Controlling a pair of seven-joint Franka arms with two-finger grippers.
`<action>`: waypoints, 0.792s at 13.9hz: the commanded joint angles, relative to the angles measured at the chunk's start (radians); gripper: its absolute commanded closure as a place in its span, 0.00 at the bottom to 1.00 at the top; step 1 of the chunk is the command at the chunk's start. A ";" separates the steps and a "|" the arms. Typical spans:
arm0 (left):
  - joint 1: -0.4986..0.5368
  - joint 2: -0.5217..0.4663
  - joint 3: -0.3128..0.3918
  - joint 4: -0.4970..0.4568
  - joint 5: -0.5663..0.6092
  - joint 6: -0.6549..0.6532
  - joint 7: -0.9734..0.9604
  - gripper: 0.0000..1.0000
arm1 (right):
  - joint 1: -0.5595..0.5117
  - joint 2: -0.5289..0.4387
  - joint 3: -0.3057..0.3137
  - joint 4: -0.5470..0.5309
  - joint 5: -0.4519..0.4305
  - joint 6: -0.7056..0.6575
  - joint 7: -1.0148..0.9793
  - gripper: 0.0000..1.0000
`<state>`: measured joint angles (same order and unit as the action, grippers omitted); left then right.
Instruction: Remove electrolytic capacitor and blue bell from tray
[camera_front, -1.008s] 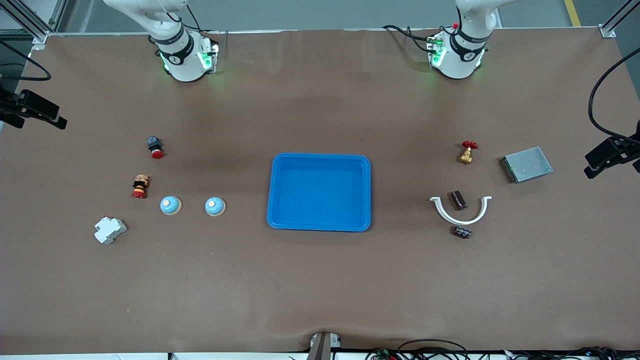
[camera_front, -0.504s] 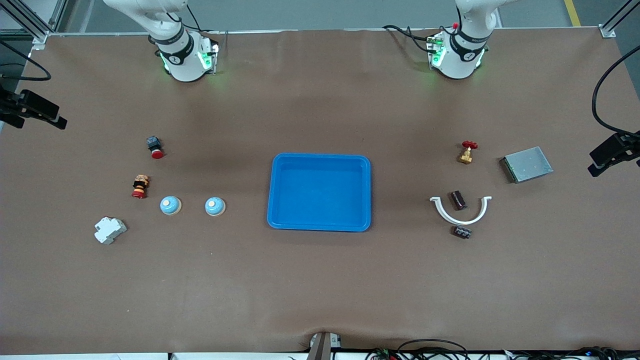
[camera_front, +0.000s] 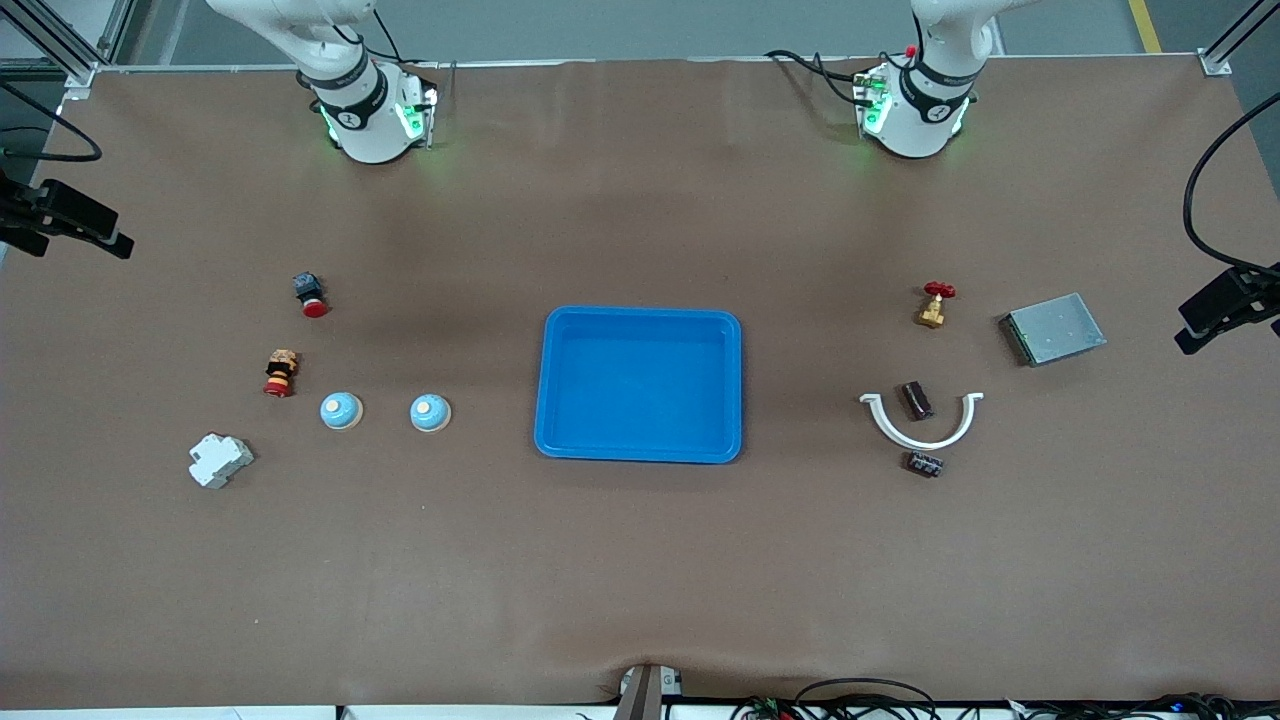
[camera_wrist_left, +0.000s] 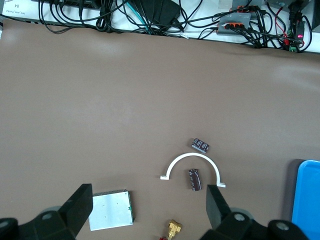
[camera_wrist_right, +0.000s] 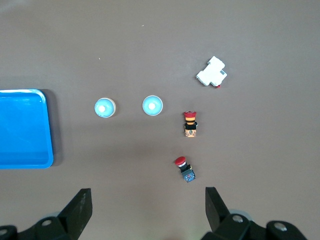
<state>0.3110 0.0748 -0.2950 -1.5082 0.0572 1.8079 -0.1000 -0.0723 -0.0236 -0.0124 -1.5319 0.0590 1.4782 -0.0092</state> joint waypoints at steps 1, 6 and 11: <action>-0.019 0.007 0.011 0.008 -0.023 0.004 0.023 0.00 | -0.020 -0.022 0.008 -0.019 0.015 0.007 -0.003 0.00; -0.205 0.007 0.195 0.008 -0.025 0.004 0.022 0.00 | -0.018 -0.024 0.008 -0.019 0.015 0.007 -0.002 0.00; -0.314 0.013 0.323 0.008 -0.057 0.004 0.022 0.00 | -0.018 -0.022 0.008 -0.019 0.015 0.008 0.000 0.00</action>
<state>0.0017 0.0814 0.0023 -1.5082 0.0442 1.8079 -0.0999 -0.0723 -0.0236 -0.0132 -1.5319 0.0590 1.4784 -0.0091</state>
